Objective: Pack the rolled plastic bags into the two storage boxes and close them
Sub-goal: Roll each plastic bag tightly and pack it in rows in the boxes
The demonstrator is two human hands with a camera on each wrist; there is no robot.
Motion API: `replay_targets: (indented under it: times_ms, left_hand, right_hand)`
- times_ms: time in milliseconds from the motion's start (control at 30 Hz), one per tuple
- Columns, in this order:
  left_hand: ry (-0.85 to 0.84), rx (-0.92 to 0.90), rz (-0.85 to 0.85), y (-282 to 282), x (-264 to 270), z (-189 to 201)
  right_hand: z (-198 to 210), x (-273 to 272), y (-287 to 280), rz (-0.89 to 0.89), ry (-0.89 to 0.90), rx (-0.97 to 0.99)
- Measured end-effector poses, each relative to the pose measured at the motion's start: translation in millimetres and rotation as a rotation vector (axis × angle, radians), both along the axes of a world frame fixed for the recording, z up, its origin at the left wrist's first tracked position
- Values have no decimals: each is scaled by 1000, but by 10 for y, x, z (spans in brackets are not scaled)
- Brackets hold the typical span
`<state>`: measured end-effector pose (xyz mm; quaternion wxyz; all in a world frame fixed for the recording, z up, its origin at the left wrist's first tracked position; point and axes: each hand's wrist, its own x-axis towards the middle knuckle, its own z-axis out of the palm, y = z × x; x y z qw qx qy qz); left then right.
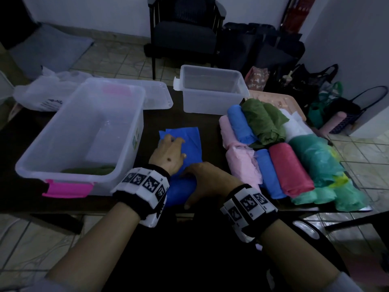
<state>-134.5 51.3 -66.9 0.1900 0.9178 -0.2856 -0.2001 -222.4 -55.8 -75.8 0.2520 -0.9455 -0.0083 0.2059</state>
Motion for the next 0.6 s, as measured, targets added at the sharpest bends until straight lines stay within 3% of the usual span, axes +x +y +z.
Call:
replay_targets:
  times_ms: [133,300,400,600]
  left_hand:
    - [81,-12,-15,177,-195,197]
    - [232,162,-231,295,-312,269]
    - [232,177,-250,310,-301,226]
    - [119,203,-231,267,-255,139]
  right_hand:
    - [-3,20,-54,-97,-7,74]
    - [87,87,-85,-59,76,40]
    - [119,83,-53,-51,103,16]
    - [145,-141,126,-15,-180,-327]
